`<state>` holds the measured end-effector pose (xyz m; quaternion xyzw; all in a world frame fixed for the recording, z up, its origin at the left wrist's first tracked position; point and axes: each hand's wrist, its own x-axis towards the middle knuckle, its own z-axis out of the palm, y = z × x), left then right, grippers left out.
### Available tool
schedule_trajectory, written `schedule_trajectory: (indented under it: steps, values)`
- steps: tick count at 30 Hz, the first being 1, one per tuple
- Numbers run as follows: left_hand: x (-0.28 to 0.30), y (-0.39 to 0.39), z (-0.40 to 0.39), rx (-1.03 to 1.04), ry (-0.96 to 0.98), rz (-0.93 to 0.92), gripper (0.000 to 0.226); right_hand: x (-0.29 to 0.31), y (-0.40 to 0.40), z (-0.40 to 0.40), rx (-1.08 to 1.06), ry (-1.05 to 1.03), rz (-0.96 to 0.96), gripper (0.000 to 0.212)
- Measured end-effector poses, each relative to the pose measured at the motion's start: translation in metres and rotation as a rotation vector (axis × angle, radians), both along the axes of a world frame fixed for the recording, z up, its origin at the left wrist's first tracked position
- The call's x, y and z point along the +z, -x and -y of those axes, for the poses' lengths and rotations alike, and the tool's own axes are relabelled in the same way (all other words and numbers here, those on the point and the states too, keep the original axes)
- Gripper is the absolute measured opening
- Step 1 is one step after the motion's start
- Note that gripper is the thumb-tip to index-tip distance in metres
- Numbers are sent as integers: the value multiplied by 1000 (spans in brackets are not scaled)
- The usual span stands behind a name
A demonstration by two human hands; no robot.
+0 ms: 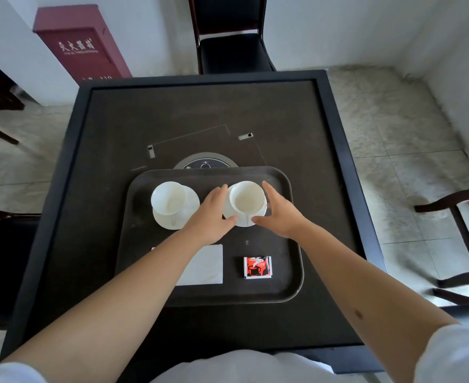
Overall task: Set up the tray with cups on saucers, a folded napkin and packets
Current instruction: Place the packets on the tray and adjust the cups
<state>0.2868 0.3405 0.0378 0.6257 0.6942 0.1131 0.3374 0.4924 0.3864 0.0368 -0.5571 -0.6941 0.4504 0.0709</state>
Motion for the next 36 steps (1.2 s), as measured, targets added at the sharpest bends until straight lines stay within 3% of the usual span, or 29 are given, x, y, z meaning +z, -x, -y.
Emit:
schedule_trajectory:
  steps: [7, 13, 28, 36]
  values:
    - [14, 3, 39, -130, -182, -359, 81, 8, 2, 38, 63, -224, 298, 96]
    - [30, 2, 81, -135, -105, -474, 87, 14, 3, 79, 155, -253, 496, 107]
    - [36, 9, 158, 71, -85, -440, 87, 30, 17, 126, 386, -397, 439, 98]
    - [32, 40, 169, 123, -59, -441, 85, 31, 45, 128, 475, -353, 423, 96]
